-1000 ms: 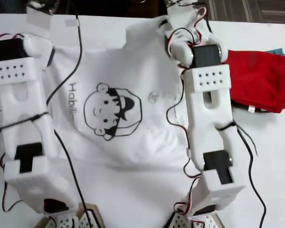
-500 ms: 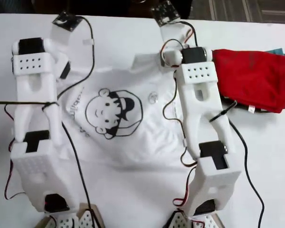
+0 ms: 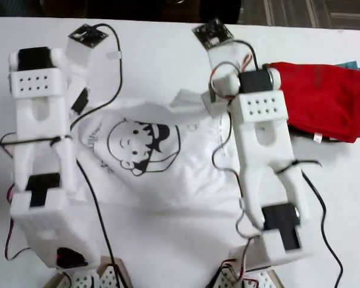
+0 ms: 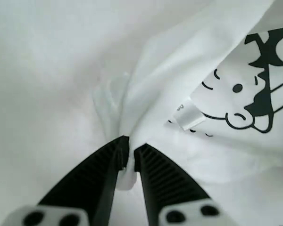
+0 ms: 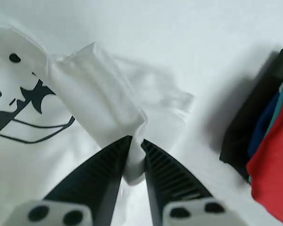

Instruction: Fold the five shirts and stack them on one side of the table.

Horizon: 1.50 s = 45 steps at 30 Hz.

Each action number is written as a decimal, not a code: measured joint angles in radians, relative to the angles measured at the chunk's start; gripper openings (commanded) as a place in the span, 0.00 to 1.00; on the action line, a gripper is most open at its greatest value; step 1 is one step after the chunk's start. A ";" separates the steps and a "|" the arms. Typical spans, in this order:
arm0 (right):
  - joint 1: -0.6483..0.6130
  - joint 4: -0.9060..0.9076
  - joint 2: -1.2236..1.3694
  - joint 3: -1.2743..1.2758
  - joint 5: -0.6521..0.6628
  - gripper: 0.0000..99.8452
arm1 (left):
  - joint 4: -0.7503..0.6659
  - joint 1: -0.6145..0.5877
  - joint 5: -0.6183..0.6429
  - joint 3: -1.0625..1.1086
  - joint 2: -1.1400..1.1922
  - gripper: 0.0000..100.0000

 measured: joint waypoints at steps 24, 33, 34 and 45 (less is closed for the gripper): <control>-0.002 0.100 -0.907 0.902 0.104 0.02 | -0.068 -0.098 -0.120 0.927 -0.497 0.03; -0.002 0.046 -0.908 1.065 0.236 0.16 | -0.180 -0.098 -0.120 1.031 -0.497 0.08; -0.002 0.046 -0.910 1.066 0.241 0.19 | -0.181 -0.098 -0.120 1.031 -0.497 0.11; -0.002 0.069 -0.911 0.890 0.252 0.15 | -0.080 -0.098 -0.120 0.772 -0.497 0.15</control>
